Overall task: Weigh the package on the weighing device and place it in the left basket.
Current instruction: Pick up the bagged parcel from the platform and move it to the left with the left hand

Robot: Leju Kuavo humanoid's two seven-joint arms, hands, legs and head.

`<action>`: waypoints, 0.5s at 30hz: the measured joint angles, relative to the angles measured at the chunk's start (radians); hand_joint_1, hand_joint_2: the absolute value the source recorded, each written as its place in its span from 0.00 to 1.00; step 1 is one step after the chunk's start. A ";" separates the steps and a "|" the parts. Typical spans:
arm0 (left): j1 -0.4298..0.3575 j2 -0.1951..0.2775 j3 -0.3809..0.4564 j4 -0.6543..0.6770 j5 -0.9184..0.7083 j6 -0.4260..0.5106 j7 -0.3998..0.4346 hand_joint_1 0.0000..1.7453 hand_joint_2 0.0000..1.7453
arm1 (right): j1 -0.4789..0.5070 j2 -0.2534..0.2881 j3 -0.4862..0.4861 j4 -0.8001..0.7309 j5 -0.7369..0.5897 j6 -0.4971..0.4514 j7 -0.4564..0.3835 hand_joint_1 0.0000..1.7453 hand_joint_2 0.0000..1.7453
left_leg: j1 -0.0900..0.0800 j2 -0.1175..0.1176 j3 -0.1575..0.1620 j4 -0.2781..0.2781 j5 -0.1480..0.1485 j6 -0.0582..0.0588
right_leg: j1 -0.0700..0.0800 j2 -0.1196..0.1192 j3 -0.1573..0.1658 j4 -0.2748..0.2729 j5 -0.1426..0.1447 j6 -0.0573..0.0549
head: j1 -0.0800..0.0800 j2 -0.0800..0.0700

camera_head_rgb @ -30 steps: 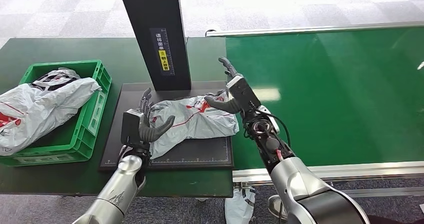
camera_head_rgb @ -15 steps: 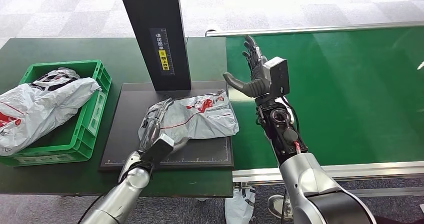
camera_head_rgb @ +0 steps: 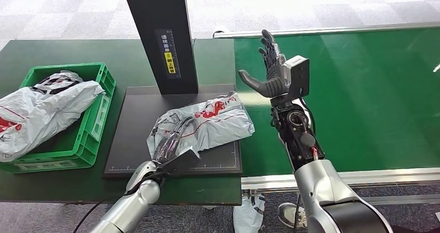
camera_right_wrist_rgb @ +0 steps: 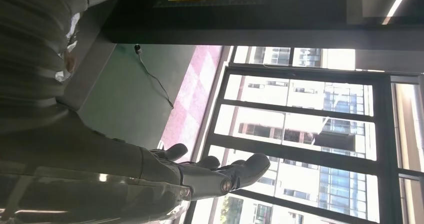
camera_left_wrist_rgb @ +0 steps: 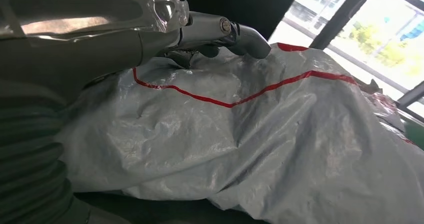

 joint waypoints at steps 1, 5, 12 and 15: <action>-0.005 -0.002 0.007 0.006 0.000 0.006 0.010 0.00 1.00 | 0.005 -0.002 0.000 -0.007 0.002 -0.001 0.003 0.00 1.00 | 0.000 0.000 0.000 0.000 0.000 0.000 | 0.000 0.000 0.000 0.000 0.000 0.000 | 0.000 0.000; -0.017 -0.008 0.030 0.025 0.000 0.019 0.042 0.57 1.00 | 0.020 -0.009 0.000 -0.031 0.008 -0.002 0.014 0.00 1.00 | 0.000 0.000 0.000 0.000 0.000 0.000 | 0.000 0.000 0.000 0.000 0.000 0.000 | 0.000 0.000; -0.025 -0.014 0.050 0.038 -0.001 0.013 0.050 1.00 1.00 | 0.030 -0.016 0.000 -0.049 0.019 -0.002 0.024 0.00 1.00 | 0.000 0.000 0.000 0.000 0.000 0.000 | 0.000 0.000 0.000 0.000 0.000 0.000 | 0.000 0.000; -0.028 -0.015 0.055 0.040 -0.001 0.012 0.049 1.00 1.00 | 0.034 -0.019 0.000 -0.056 0.020 -0.002 0.026 0.00 1.00 | 0.000 0.000 0.000 0.000 0.000 0.000 | 0.000 0.000 0.000 0.000 0.000 0.000 | 0.000 0.000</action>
